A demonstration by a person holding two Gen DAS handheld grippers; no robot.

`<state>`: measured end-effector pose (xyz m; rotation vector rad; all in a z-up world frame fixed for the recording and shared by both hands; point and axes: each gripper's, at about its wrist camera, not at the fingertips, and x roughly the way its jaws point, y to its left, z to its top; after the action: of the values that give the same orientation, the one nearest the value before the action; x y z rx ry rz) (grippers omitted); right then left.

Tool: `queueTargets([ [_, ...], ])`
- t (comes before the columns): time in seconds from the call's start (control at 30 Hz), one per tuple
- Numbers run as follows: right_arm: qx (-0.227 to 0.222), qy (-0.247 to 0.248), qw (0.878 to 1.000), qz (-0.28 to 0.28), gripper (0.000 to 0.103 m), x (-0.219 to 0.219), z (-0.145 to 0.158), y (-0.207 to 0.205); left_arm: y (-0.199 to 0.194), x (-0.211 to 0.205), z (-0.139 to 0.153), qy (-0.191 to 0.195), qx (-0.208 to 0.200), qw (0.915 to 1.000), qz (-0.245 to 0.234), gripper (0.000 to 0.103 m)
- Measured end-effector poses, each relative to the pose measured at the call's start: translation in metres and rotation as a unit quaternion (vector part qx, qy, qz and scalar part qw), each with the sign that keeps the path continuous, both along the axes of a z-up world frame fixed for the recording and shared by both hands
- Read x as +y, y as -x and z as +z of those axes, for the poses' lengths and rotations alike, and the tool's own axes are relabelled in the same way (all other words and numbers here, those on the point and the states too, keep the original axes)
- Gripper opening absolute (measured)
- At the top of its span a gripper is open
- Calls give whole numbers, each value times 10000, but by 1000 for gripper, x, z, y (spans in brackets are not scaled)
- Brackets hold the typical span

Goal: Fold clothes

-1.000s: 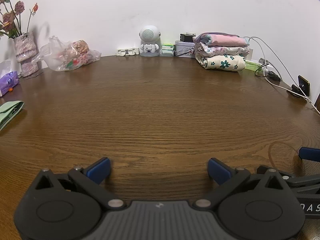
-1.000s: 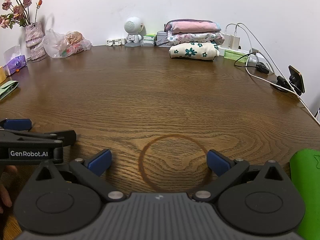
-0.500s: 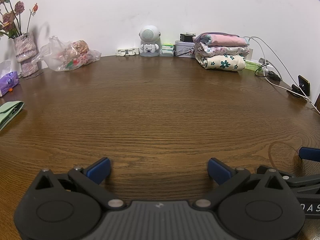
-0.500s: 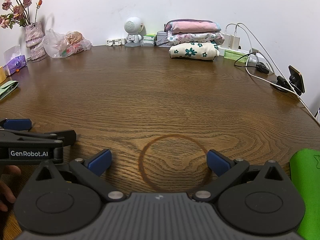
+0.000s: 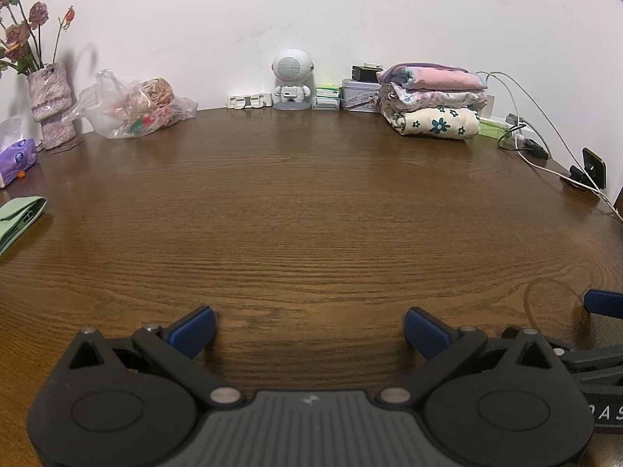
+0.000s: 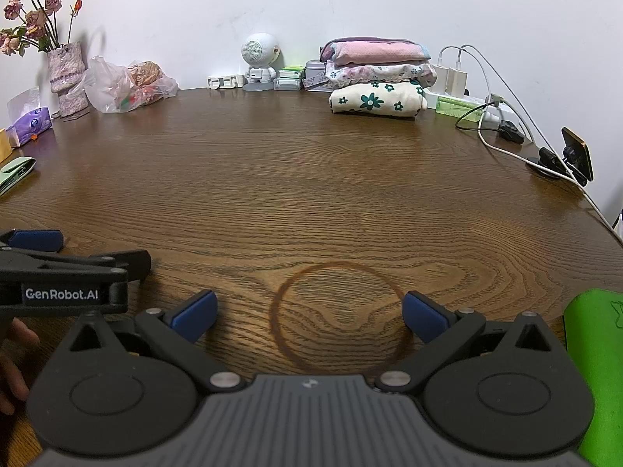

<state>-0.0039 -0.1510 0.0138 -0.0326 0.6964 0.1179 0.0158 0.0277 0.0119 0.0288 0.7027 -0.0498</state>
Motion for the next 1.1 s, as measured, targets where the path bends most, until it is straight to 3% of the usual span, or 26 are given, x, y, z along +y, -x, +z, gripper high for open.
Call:
queueTargets([
  [1.1,-1,1,10000,2,102,0,0,0,3,0,0,1,-3,10000,58,103],
])
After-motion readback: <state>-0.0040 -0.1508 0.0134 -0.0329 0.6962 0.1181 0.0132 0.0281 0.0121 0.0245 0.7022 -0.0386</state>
